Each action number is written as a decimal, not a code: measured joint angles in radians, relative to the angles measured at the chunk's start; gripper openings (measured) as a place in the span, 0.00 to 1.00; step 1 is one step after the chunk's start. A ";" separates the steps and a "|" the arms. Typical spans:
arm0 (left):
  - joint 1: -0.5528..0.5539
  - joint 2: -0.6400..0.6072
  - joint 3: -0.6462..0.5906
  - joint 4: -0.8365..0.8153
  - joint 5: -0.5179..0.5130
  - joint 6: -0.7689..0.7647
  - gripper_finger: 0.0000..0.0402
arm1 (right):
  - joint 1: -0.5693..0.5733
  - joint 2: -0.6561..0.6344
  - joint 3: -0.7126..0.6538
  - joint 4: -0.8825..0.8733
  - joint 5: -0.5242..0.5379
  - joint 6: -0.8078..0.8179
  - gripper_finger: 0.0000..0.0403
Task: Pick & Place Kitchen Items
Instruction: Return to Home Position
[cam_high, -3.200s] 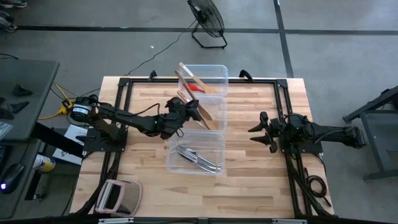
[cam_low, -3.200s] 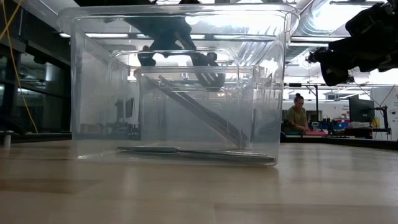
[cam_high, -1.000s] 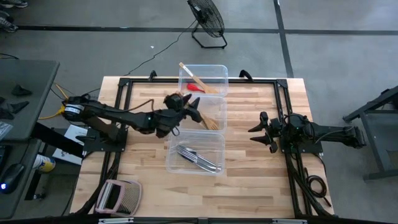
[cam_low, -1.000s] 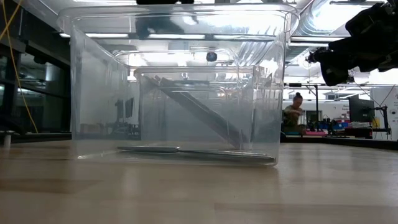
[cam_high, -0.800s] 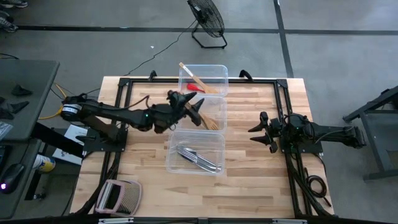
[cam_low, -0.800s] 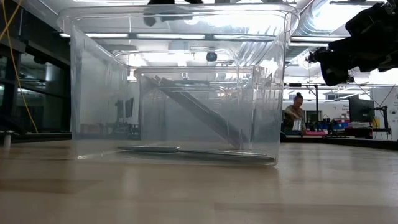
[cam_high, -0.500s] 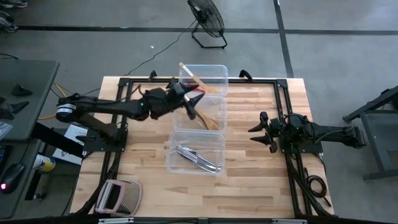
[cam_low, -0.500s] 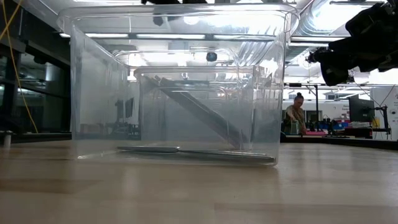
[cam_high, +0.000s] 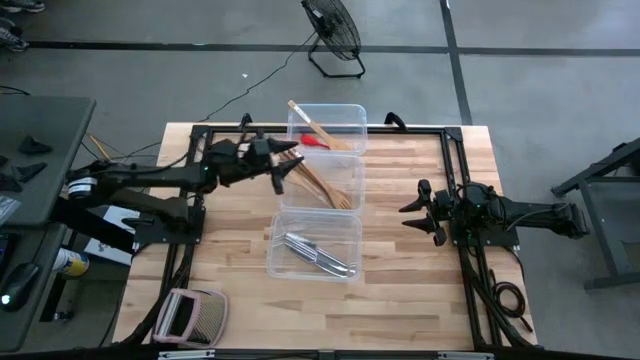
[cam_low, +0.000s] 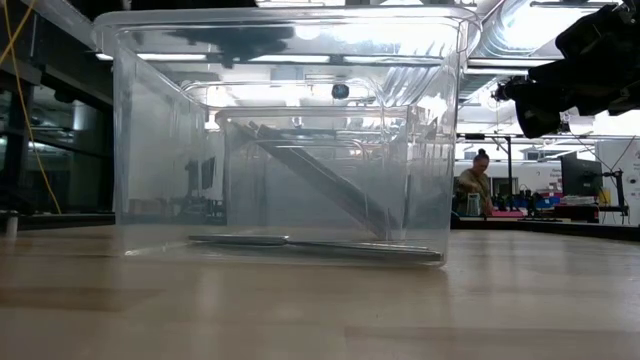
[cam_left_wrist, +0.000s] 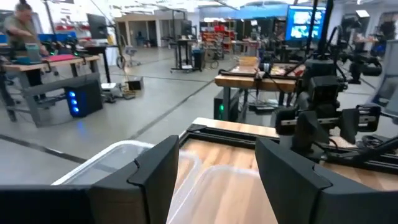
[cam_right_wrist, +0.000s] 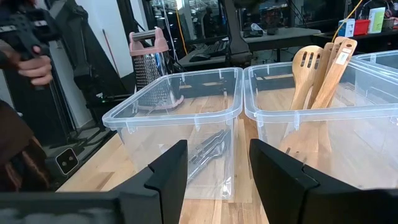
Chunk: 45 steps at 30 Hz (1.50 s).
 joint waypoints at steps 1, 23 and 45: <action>0.001 -0.022 -0.033 0.018 -0.003 0.000 0.53 | 0.000 0.000 0.000 0.000 0.000 0.000 0.41; -0.002 -0.596 -0.565 0.070 0.010 -0.184 0.53 | 0.000 0.000 0.000 0.000 0.000 0.000 0.41; -0.002 -0.817 -0.668 -0.047 0.129 -0.197 0.53 | 0.000 0.000 0.000 -0.001 0.000 0.000 0.41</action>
